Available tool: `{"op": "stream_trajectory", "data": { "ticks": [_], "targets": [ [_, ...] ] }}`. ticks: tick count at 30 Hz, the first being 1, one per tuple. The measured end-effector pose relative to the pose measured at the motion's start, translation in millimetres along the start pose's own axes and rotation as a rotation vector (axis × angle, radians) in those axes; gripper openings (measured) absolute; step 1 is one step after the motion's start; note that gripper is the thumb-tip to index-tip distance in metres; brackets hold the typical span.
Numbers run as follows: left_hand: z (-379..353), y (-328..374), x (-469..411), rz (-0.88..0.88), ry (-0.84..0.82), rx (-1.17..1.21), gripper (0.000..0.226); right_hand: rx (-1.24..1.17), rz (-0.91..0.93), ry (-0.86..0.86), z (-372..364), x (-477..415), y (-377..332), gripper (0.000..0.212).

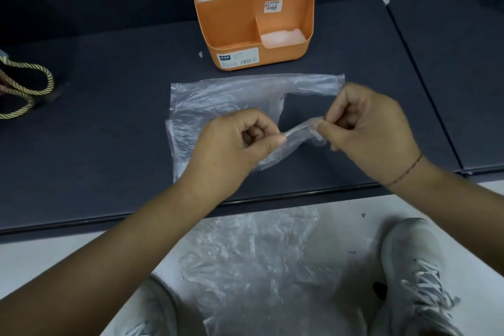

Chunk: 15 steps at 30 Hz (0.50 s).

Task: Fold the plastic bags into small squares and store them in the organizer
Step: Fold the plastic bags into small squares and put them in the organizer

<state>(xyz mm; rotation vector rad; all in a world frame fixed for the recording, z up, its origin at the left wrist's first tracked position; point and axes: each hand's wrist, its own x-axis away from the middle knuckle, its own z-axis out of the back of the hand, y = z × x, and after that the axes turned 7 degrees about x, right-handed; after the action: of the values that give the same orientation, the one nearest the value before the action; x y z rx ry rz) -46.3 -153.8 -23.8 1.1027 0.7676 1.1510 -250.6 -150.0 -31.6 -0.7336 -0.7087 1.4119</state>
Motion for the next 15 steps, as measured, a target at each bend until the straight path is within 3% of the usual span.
{"op": "stream_trajectory", "data": {
  "ticks": [3, 11, 13, 15],
  "targets": [
    [-6.6, -5.1, 4.8, -0.05, -0.018, -0.054, 0.018, -0.216, -0.083, 0.081, -10.4, 7.3, -0.5, 0.026],
    [-11.0, -40.5, 10.2, -0.078, -0.128, -0.108, 0.02, -0.951, -0.374, -0.101, -6.0, -2.9, 1.4, 0.014],
    [-7.4, -44.5, 11.9, -0.052, -0.092, -0.091, 0.017, -0.984, -0.431, -0.103, -2.6, -4.9, 3.0, 0.027],
    [0.6, -46.6, 14.6, -0.07, 0.048, -0.088, 0.014, -0.942, -0.475, -0.074, -1.6, -5.8, 5.1, 0.041]
  ]
}}
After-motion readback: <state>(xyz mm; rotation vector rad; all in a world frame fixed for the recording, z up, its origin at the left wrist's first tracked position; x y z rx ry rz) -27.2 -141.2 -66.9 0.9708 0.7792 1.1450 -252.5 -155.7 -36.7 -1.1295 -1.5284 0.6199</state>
